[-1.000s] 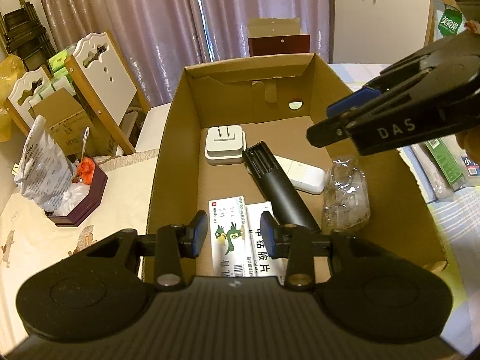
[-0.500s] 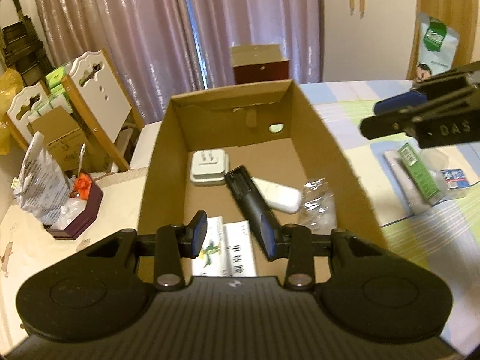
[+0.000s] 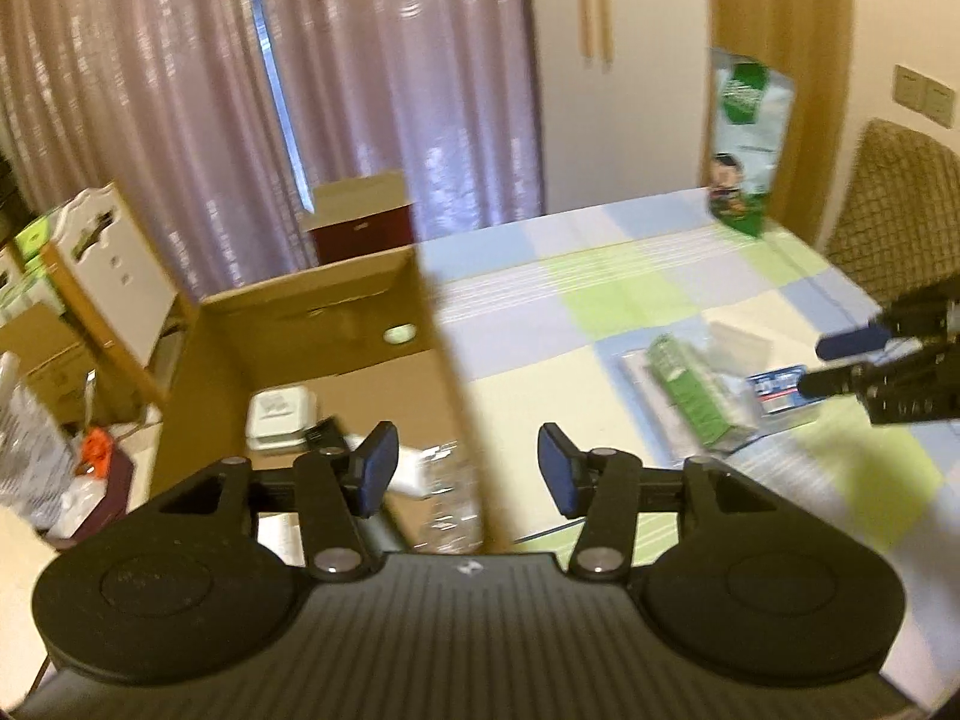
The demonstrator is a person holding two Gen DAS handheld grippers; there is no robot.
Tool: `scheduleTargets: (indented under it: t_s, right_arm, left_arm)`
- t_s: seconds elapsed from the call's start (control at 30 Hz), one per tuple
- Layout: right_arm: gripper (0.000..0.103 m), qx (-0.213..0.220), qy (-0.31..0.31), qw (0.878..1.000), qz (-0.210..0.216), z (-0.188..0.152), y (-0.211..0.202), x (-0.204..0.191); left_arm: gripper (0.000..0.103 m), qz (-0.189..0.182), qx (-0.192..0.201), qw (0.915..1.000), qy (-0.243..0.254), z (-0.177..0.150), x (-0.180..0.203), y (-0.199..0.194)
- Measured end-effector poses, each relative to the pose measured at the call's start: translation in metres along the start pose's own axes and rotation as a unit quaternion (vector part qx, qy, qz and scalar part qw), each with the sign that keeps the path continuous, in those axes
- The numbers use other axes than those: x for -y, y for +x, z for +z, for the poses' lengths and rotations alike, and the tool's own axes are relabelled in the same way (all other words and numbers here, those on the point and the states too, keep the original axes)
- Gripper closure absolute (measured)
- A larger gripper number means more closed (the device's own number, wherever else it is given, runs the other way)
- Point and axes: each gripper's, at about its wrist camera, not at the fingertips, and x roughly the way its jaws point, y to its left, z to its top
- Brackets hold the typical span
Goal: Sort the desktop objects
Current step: 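Move both tools back toward the green medicine box and toothpick case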
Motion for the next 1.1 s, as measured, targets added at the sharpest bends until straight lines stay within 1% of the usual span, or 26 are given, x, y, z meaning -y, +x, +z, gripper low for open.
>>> scheduleTargets:
  t_s: [0.03,0.07,0.1,0.13,0.23,0.27,0.3,0.37,0.4,0.47,0.7,0.87,0.97,1.1]
  right_arm:
    - [0.057,-0.005,0.009,1.0,-0.006,-0.008,-0.005,0.008]
    - [0.026,-0.01,0.019,1.0,-0.012,-0.017,-0.009,0.015]
    - [0.018,-0.015,0.028,0.999,-0.018,-0.025,-0.014,0.023]
    - [0.018,-0.017,0.033,0.999,-0.021,-0.03,-0.018,0.027]
    - [0.018,-0.025,0.047,0.998,-0.029,-0.046,-0.031,0.041]
    - [0.018,-0.027,0.049,0.998,-0.033,-0.049,-0.034,0.045]
    - [0.018,-0.028,0.05,0.998,-0.035,-0.052,-0.036,0.048]
    - [0.018,-0.031,0.053,0.997,-0.037,-0.056,-0.04,0.053]
    - [0.018,-0.032,0.053,0.997,-0.037,-0.058,-0.042,0.056]
    - [0.018,-0.038,0.047,0.998,-0.036,-0.061,-0.04,0.055]
    - [0.018,-0.056,0.023,0.998,-0.028,-0.073,-0.029,0.062]
    - [0.018,-0.064,-0.007,0.998,-0.019,-0.075,-0.019,0.073]
    - [0.018,-0.068,-0.019,0.997,-0.012,-0.073,-0.013,0.082]
    - [0.018,-0.072,-0.034,0.997,-0.007,-0.071,-0.002,0.091]
  left_arm:
    - [0.055,-0.008,-0.001,1.0,0.004,0.001,0.008,0.003]
    - [0.055,-0.016,-0.003,0.9998,0.008,0.002,0.016,0.005]
    - [0.054,-0.023,-0.005,0.9997,0.012,0.003,0.024,0.008]
    - [0.051,-0.03,-0.008,0.9994,0.016,0.002,0.032,0.011]
    - [0.051,-0.049,-0.018,0.9982,0.03,0.001,0.057,0.02]
    - [0.049,-0.055,-0.021,0.9976,0.035,0.0,0.065,0.023]
    - [0.046,-0.059,-0.024,0.9971,0.04,-0.001,0.072,0.025]
    - [0.035,-0.064,-0.029,0.9964,0.048,-0.002,0.086,0.03]
    - [0.033,-0.065,-0.03,0.9961,0.052,-0.003,0.091,0.032]
    - [0.025,-0.064,-0.036,0.9956,0.058,-0.003,0.101,0.038]
    - [0.014,-0.06,-0.047,0.9939,0.08,-0.005,0.128,0.055]
    - [0.005,-0.052,-0.054,0.9938,0.082,-0.006,0.141,0.07]
    - [0.001,-0.046,-0.055,0.9937,0.086,-0.007,0.15,0.08]
    - [0.001,-0.036,-0.047,0.9938,0.094,-0.01,0.164,0.096]
